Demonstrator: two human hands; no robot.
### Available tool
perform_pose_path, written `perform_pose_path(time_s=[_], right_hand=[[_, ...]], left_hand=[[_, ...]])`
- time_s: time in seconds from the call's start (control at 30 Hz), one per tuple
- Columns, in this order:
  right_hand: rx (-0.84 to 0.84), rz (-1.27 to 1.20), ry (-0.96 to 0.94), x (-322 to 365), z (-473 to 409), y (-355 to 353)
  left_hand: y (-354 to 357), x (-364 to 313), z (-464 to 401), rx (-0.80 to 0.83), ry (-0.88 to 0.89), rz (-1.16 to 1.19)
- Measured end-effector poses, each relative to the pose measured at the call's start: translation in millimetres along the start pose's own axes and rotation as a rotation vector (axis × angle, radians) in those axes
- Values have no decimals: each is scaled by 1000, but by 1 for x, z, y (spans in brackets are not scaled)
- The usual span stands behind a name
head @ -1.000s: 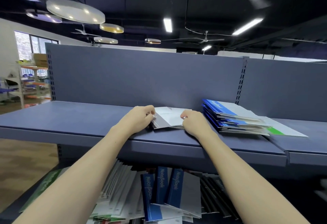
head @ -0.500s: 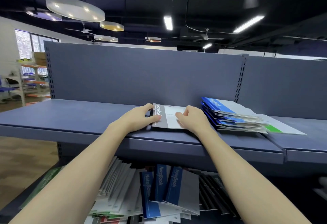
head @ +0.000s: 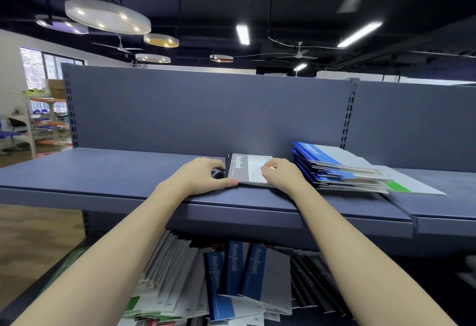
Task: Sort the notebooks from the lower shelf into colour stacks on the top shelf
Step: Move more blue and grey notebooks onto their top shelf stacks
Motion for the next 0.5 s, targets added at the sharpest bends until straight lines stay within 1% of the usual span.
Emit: perform_pose_path(time_s=[0.13, 0.23, 0.3, 0.4, 0.5], right_hand=[[7, -40, 14, 1, -5, 2], [-64, 19, 3, 6, -3, 4], [-134, 108, -30, 12, 4, 2], [-252, 223, -130, 20, 24, -5], [-252, 150, -194, 19, 39, -14]], left_hand=[[1, 0, -1, -28, -1, -56], [0, -3, -2, -52, 6, -122], [-5, -9, 0, -80, 24, -198], [-13, -20, 8, -120, 64, -311], [-12, -30, 14, -126, 104, -309]])
Point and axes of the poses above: each hand's wrist, its own z-axis away from the middle knuckle, its own y-axis out of the palm, x = y × z, the point moved 3 cm from there along -z, towards the middle knuckle, and after that the axes turned 11 degrees about y, right-handed, at the moved point
